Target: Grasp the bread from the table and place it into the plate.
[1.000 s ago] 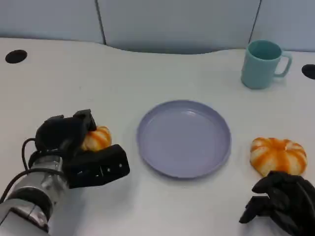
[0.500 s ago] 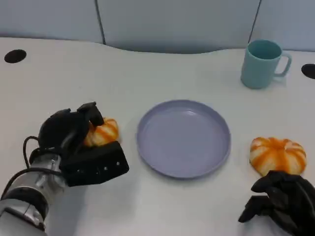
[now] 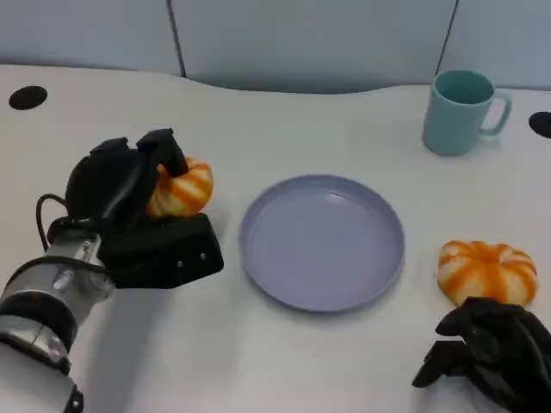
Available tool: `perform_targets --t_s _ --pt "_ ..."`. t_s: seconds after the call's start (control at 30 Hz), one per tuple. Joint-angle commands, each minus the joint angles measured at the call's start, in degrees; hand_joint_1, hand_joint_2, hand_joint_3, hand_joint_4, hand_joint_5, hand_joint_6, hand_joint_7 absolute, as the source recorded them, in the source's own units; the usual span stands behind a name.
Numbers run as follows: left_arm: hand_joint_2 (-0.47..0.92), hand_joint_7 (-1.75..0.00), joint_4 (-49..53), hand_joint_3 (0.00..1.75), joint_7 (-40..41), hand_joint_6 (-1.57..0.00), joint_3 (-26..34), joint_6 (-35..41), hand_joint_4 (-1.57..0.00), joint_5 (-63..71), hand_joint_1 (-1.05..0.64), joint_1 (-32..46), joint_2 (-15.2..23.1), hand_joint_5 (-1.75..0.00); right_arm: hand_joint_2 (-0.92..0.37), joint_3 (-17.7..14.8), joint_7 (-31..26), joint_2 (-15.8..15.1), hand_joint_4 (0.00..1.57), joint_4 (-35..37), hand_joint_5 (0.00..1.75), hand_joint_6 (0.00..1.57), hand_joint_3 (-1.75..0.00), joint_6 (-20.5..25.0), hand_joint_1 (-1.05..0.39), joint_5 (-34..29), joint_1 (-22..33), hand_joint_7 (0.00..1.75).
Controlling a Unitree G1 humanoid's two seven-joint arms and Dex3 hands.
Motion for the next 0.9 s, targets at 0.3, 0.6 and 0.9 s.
perform_targets --t_s 0.3,0.6,0.9 --pt "0.40 -1.75 -2.0 1.07 5.6 -0.63 -4.5 -5.3 -0.83 5.2 -0.10 -4.8 -1.2 -1.75 -0.70 0.1 0.0 0.0 1.49 1.6 0.57 1.49 0.00 -1.2 -0.97 -0.2 -0.8 0.30" --pt "0.36 -1.75 -1.8 1.24 7.2 -0.67 -7.8 -9.3 -0.87 8.5 -0.11 -7.2 -3.3 -1.75 -0.69 0.5 0.1 0.1 1.47 1.3 0.58 1.49 0.00 -0.7 -0.95 0.0 -0.6 0.30" --pt "0.43 -1.75 -1.5 1.17 2.1 -0.69 -9.9 -10.3 -0.89 9.4 -0.16 -9.2 -6.0 -1.75 -0.70 1.3 -0.9 0.3 1.46 0.3 0.61 1.49 0.00 -0.8 -0.94 -0.5 -0.1 0.31"
